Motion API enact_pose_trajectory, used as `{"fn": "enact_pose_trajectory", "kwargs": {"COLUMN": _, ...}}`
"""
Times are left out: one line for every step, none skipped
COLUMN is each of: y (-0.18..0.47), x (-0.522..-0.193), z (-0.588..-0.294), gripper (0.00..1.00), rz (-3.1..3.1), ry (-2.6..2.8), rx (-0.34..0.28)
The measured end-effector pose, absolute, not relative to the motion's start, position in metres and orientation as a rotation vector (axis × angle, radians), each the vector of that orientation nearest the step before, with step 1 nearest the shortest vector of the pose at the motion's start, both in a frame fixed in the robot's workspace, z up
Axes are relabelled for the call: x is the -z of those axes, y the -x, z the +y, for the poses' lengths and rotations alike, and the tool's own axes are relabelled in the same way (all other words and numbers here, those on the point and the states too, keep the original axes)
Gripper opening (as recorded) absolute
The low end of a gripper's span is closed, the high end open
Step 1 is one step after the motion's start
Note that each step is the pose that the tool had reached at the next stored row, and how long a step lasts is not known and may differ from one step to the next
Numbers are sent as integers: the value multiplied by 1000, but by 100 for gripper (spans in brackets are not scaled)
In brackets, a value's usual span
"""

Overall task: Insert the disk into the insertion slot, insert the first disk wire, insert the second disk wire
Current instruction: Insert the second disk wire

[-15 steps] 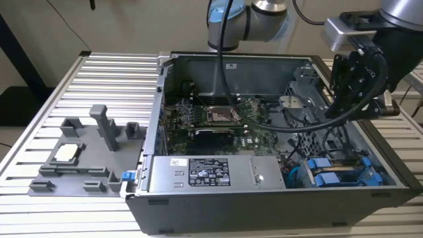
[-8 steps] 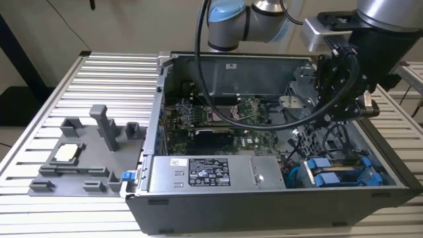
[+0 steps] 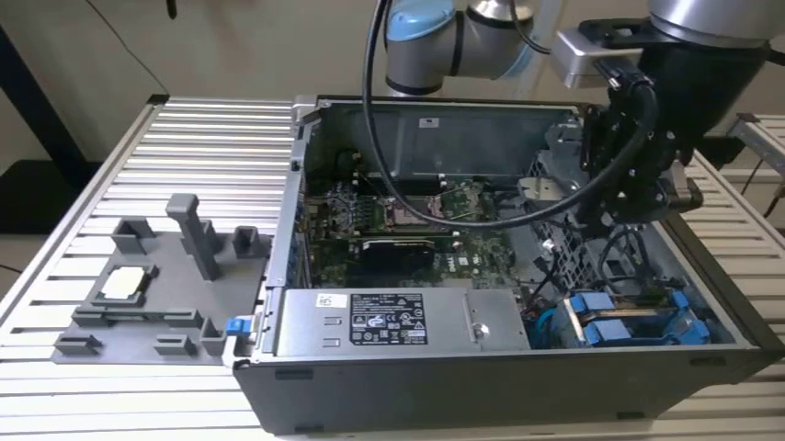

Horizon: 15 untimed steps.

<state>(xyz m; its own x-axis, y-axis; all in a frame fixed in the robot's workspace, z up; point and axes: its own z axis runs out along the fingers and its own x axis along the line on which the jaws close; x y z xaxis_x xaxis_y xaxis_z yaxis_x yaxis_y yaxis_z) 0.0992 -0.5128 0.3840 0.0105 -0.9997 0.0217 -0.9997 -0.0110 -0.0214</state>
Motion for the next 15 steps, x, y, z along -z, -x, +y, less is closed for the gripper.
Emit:
{"fn": "enact_pose_trajectory", "kwargs": {"y": -99, "x": -383, "z": -510, "gripper": 27, "rz": -2210, "ry": -2234, "rx": -53}}
{"fn": "enact_pose_trajectory", "kwargs": {"y": -98, "x": -382, "z": -507, "gripper": 27, "rz": -2211, "ry": -2237, "rx": -59}}
{"fn": "enact_pose_trajectory", "kwargs": {"y": -97, "x": -380, "z": -505, "gripper": 27, "rz": -2212, "ry": -2239, "rx": -64}}
{"fn": "enact_pose_trajectory", "kwargs": {"y": -96, "x": -379, "z": -503, "gripper": 27, "rz": -2212, "ry": -2242, "rx": -70}}
{"fn": "enact_pose_trajectory", "kwargs": {"y": -96, "x": -378, "z": -502, "gripper": 27, "rz": -2207, "ry": -2245, "rx": -79}}
{"fn": "enact_pose_trajectory", "kwargs": {"y": -95, "x": -378, "z": -501, "gripper": 27, "rz": -2200, "ry": -2248, "rx": -88}}
{"fn": "enact_pose_trajectory", "kwargs": {"y": -95, "x": -377, "z": -500, "gripper": 27, "rz": -2191, "ry": -2251, "rx": -97}}
{"fn": "enact_pose_trajectory", "kwargs": {"y": -95, "x": -377, "z": -499, "gripper": 27, "rz": -2183, "ry": -2254, "rx": -104}}
{"fn": "enact_pose_trajectory", "kwargs": {"y": -94, "x": -376, "z": -498, "gripper": 27, "rz": -2177, "ry": -2257, "rx": -111}}
{"fn": "enact_pose_trajectory", "kwargs": {"y": -94, "x": -375, "z": -498, "gripper": 27, "rz": -2173, "ry": -2262, "rx": -117}}
{"fn": "enact_pose_trajectory", "kwargs": {"y": -93, "x": -374, "z": -497, "gripper": 27, "rz": -2170, "ry": -2267, "rx": -122}}
{"fn": "enact_pose_trajectory", "kwargs": {"y": -93, "x": -373, "z": -497, "gripper": 27, "rz": -2165, "ry": -2272, "rx": -127}}
{"fn": "enact_pose_trajectory", "kwargs": {"y": -92, "x": -372, "z": -497, "gripper": 27, "rz": -2160, "ry": -2277, "rx": -132}}
{"fn": "enact_pose_trajectory", "kwargs": {"y": -92, "x": -371, "z": -497, "gripper": 27, "rz": -2155, "ry": -2280, "rx": -136}}
{"fn": "enact_pose_trajectory", "kwargs": {"y": -92, "x": -371, "z": -497, "gripper": 27, "rz": -2151, "ry": -2282, "rx": -141}}
